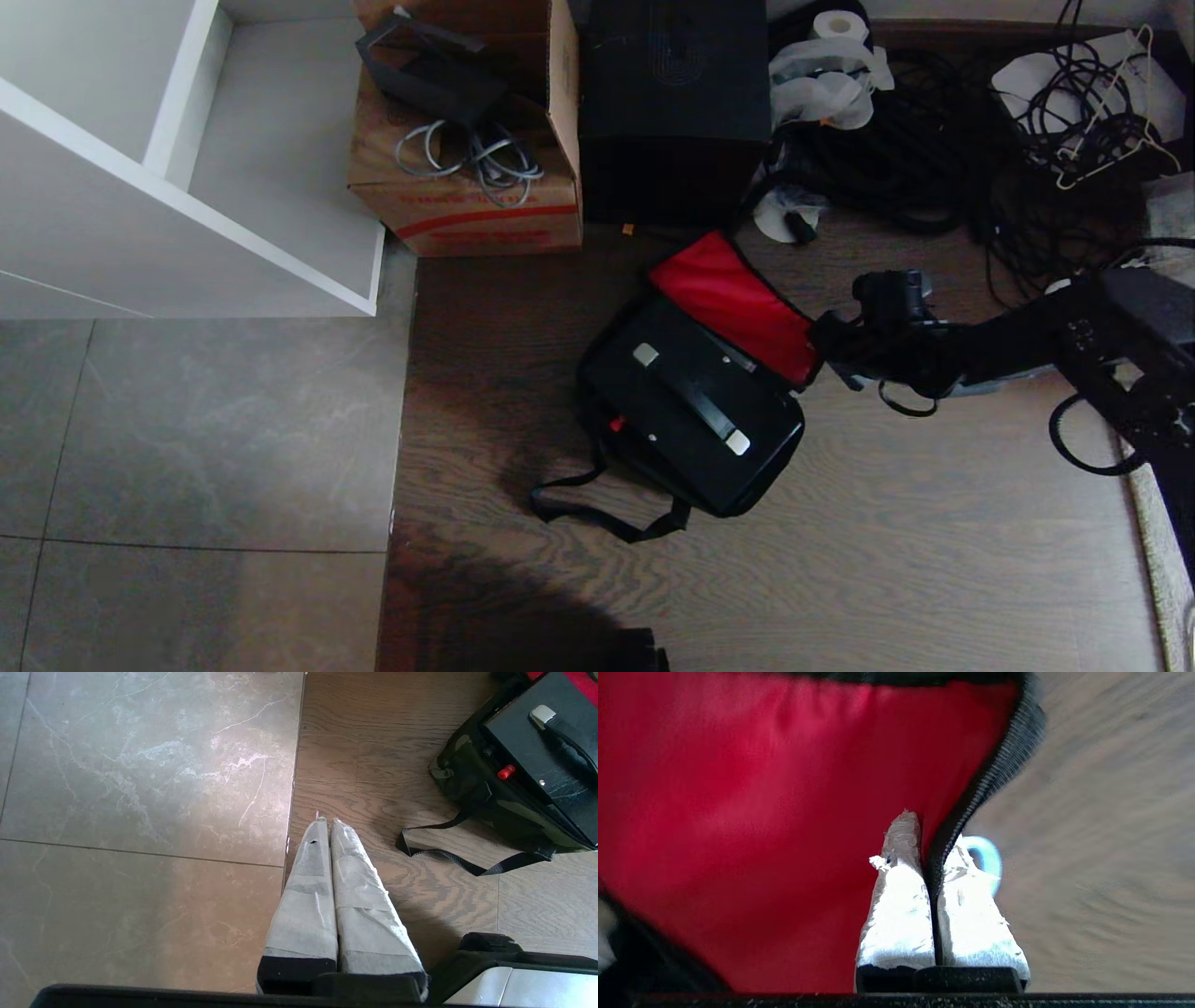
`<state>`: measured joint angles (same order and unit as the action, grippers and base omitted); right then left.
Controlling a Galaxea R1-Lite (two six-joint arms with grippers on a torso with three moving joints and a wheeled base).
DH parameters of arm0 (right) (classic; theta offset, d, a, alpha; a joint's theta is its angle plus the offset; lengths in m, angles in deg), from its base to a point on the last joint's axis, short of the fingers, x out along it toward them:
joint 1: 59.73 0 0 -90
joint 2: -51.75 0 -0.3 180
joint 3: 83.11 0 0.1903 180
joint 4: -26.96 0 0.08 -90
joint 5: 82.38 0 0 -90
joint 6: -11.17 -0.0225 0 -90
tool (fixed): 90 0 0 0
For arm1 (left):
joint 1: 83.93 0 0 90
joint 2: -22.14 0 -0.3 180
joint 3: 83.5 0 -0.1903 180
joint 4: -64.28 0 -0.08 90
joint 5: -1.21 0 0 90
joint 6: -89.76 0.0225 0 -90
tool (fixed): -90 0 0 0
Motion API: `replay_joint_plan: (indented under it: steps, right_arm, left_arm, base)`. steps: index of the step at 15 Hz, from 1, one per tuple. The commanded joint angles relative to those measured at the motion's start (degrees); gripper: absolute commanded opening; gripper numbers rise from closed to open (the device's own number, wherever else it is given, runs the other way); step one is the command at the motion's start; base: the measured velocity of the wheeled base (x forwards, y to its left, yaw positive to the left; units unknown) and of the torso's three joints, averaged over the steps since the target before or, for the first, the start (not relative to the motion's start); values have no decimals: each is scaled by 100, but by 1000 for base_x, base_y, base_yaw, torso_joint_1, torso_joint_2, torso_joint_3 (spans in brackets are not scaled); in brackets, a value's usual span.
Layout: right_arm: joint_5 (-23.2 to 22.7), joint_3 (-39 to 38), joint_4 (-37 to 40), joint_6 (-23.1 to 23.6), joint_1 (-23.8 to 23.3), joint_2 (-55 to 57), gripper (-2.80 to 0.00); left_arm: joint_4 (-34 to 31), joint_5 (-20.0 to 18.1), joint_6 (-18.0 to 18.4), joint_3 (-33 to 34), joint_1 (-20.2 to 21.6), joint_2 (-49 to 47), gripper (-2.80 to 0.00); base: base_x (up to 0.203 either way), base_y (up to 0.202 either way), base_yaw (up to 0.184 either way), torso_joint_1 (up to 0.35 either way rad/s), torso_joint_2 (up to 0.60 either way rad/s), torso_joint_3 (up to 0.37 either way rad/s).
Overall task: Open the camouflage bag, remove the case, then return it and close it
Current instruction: Close the top of the storage box
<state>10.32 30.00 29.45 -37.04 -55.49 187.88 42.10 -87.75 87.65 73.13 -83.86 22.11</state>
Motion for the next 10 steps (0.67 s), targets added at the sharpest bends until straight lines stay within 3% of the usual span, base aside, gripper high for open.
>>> replay_joint_plan:
  steps: [1,6,8,10]
  right_arm:
    - [9,-738,-35,408,1,-629,-280]
    - [-69,-2239,-467,1505,87,-1965,-280]
    - [-236,-2841,-1130,2170,193,-2338,-280]
    - [-282,-3169,-1832,2402,334,-2603,-280]
  left_arm:
    - [5,2,0,62,1,11,-280]
    - [5,2,0,62,1,2,-280]
    - [5,2,0,57,1,2,-280]
    - [5,2,-8,62,1,2,-280]
  base:
    - [0,0,0,0,0,0]
    - [0,0,0,0,0,0]
    - [0,0,0,0,0,0]
    - [0,0,0,0,0,0]
